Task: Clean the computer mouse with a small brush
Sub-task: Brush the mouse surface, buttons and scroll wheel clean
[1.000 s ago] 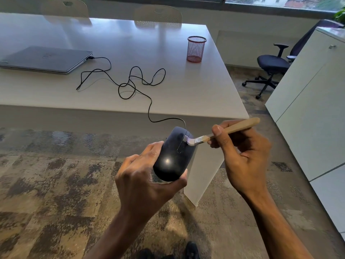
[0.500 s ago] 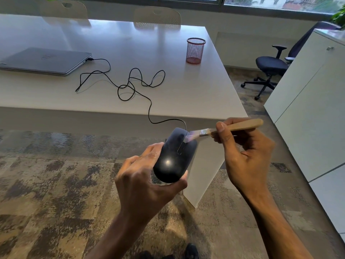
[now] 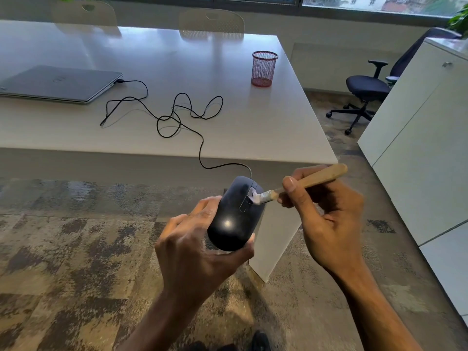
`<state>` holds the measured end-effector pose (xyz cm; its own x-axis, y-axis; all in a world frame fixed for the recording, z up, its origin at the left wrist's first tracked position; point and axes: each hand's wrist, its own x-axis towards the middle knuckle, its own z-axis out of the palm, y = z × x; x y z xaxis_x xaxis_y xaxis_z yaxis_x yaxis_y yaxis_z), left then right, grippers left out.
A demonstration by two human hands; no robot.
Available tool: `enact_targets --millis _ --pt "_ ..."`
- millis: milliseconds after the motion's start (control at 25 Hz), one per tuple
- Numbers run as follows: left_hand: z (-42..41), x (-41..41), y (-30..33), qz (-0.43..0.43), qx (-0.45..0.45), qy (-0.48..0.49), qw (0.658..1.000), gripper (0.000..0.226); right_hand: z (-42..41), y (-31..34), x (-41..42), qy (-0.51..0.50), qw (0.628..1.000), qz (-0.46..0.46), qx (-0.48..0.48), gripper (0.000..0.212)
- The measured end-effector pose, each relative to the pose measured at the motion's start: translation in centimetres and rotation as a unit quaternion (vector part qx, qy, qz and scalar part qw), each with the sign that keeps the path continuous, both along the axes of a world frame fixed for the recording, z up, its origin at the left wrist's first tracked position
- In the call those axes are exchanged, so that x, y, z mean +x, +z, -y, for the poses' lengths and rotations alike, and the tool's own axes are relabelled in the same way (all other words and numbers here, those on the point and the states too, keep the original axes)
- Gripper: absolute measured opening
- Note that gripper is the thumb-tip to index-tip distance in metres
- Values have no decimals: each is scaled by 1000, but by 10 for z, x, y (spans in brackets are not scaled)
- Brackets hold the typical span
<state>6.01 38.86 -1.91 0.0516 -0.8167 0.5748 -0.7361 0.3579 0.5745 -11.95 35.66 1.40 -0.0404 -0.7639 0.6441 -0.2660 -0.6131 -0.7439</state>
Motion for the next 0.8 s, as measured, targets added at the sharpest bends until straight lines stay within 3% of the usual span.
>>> enact_targets --millis 160,320,800 --pt "2 0 1 -3 2 3 1000 68 4 0 0 -45 999 -8 -11 6" --pt "5 0 1 -4 -18 -2 1000 70 4 -1 -1 17 1000 6 11 8" --pt "14 -2 -5 1 -22 2 1000 71 25 -7 -4 -61 998 15 -8 10"
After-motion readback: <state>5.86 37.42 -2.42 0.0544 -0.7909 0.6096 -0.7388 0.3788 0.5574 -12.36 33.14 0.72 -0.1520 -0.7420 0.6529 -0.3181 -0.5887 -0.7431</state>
